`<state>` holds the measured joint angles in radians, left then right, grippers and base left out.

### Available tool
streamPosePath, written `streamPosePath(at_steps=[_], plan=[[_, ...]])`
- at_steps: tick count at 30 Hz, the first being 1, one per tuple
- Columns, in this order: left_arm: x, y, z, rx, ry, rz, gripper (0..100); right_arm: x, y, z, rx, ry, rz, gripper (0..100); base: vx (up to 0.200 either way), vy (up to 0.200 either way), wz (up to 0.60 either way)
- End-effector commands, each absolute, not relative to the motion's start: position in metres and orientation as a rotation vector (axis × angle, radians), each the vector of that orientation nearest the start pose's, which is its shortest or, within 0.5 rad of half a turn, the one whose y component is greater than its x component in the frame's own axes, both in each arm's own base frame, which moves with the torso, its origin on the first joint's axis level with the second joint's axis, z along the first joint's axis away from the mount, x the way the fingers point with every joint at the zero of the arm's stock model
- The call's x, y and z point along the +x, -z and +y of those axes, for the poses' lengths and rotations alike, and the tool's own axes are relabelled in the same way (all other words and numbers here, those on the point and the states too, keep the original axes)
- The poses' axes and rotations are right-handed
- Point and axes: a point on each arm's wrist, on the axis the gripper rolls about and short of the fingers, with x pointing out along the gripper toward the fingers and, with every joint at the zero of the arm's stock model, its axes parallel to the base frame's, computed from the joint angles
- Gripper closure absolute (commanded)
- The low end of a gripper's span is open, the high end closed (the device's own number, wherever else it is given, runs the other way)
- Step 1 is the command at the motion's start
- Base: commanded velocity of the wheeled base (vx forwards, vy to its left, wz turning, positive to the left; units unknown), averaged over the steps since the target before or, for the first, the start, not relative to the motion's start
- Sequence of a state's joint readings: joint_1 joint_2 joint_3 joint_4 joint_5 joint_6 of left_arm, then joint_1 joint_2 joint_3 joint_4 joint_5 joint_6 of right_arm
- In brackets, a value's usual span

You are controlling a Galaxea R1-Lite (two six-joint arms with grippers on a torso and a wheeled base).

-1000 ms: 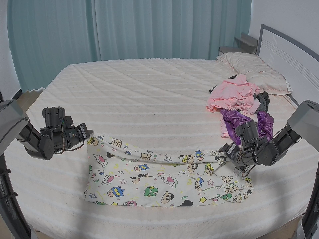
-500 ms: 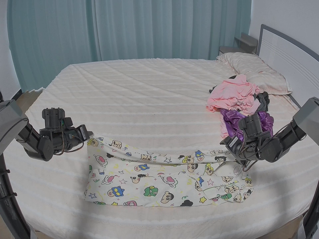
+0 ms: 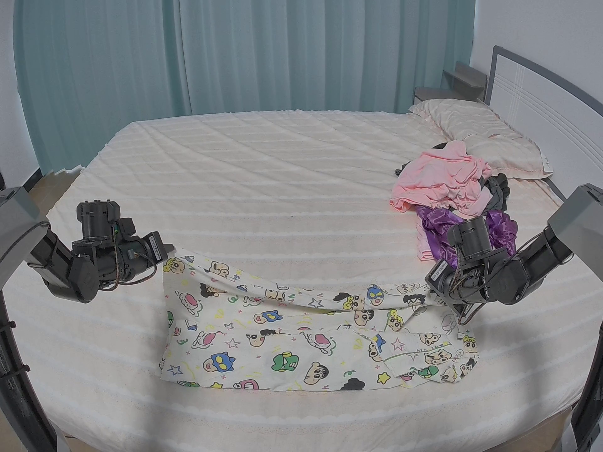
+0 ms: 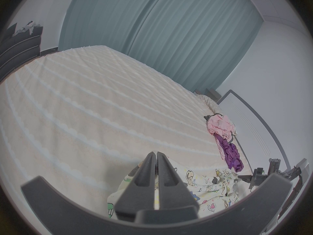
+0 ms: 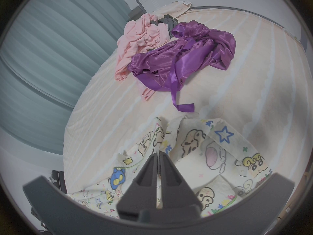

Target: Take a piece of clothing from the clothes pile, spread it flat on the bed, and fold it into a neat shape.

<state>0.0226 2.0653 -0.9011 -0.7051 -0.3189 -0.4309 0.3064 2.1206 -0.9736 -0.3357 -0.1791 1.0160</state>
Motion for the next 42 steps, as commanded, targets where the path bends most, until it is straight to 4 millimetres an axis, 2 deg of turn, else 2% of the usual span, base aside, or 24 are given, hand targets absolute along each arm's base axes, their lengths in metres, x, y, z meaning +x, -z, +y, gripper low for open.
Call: streamPosePath(at_steps=[1, 8, 14, 24, 35, 42], plan=[[0.37, -0.093, 0.001, -0.497, 0.192, 0.499, 100, 0.351, -0.053, 0.107, 0.761, 0.288, 0.774, 100, 0.0, 0.0, 0.0], [0.373, -0.097, 0.002, -0.492, 0.184, 0.48, 100, 0.353, -0.067, 0.101, 0.782, 0.283, 0.732, 100, 0.0, 0.0, 0.0], [0.379, -0.101, 0.0, -0.489, 0.185, 0.468, 100, 0.369, -0.087, 0.09, 0.822, 0.278, 0.647, 100, 0.0, 0.0, 0.0], [0.386, -0.101, -0.001, -0.482, 0.167, 0.458, 100, 0.379, -0.097, 0.09, 0.835, 0.259, 0.606, 100, 0.0, 0.0, 0.0], [0.378, -0.093, 0.003, -0.485, 0.139, 0.49, 100, 0.363, -0.099, 0.088, 0.82, 0.261, 0.624, 100, 0.0, 0.0, 0.0], [0.358, -0.081, 0.005, -0.479, 0.121, 0.55, 100, 0.339, -0.093, 0.085, 0.795, 0.274, 0.669, 100, 0.0, 0.0, 0.0]])
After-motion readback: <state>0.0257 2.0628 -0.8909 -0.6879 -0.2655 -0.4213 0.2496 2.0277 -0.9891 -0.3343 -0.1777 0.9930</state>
